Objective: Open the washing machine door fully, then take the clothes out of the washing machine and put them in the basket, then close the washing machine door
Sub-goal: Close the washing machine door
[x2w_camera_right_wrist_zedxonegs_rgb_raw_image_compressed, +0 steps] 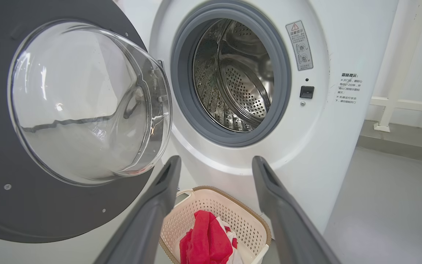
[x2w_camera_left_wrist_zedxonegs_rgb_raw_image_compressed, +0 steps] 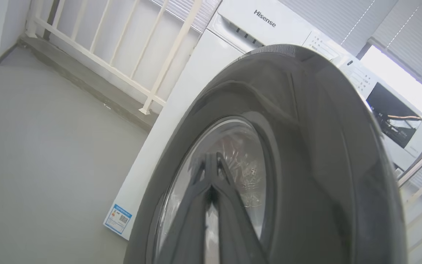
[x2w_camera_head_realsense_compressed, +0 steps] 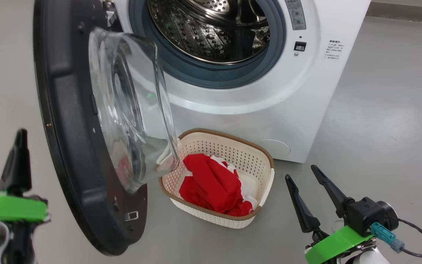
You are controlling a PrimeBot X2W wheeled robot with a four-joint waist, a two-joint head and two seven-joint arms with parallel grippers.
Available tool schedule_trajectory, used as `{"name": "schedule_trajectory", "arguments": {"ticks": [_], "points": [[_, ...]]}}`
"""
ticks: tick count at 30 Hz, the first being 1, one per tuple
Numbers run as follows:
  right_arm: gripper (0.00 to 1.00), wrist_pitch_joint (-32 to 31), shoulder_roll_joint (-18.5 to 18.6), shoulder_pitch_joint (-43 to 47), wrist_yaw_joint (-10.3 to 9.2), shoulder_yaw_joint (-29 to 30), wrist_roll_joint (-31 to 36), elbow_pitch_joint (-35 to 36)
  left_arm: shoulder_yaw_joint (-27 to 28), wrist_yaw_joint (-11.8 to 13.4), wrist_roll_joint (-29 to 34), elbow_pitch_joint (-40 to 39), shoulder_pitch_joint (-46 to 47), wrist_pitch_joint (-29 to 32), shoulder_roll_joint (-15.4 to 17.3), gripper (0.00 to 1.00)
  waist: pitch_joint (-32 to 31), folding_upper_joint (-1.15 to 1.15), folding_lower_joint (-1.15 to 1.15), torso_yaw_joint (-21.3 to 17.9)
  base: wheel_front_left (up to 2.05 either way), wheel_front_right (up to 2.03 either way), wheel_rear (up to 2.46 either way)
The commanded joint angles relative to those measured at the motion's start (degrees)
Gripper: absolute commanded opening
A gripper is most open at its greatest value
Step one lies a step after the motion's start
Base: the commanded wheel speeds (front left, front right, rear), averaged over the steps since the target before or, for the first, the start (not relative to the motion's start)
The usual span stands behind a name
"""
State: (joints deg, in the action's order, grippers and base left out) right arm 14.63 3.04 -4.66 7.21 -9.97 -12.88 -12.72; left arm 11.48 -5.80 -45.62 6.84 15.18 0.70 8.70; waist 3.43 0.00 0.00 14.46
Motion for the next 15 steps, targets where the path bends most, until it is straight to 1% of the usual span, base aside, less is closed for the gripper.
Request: {"name": "schedule_trajectory", "arguments": {"ticks": [1,3,6,7,8,13,15], "points": [[1.00,0.4,-0.2,-1.4,0.28,-1.4,-0.6,1.5,3.0,0.7,-4.2,-2.4,3.5,2.7,0.6,0.00,-0.1,0.00,0.00,-0.2,0.00,0.00,0.00],[1.00,0.4,-0.2,-1.4,0.28,-1.6,-0.8,1.4,4.9,2.3,-10.8,-3.3,5.1,7.1,-0.6,0.00,-0.2,0.00,0.00,-0.5,0.00,0.00,0.00],[1.00,0.4,-0.2,-1.3,0.28,-1.8,-1.0,1.3,7.6,6.2,-19.2,-4.5,6.9,14.2,-1.0,0.00,-0.3,0.00,0.00,-0.8,0.00,0.00,0.00],[1.00,0.4,-0.2,-1.2,0.28,-1.8,-1.0,1.3,8.4,7.6,-21.6,-4.9,7.4,16.4,-1.0,0.00,-0.4,0.00,0.00,-1.0,0.00,0.00,0.00],[1.00,0.4,-0.2,-1.2,0.28,-1.8,-1.0,1.3,8.4,7.6,-21.6,-4.9,7.4,16.4,-1.0,0.00,-0.4,0.00,0.00,-1.0,0.00,0.00,0.00],[1.00,0.4,-0.2,-1.1,0.28,-2.1,-1.1,1.3,11.6,16.1,-32.9,-8.1,8.9,27.0,-1.4,0.00,-0.4,0.00,0.00,-1.7,0.00,0.00,0.00],[1.00,0.4,-0.2,-1.1,0.28,-2.2,-1.1,1.3,12.4,18.7,-35.6,-9.9,9.0,29.7,-1.2,0.00,-0.3,0.00,0.00,-1.9,0.00,0.00,0.00]]}}
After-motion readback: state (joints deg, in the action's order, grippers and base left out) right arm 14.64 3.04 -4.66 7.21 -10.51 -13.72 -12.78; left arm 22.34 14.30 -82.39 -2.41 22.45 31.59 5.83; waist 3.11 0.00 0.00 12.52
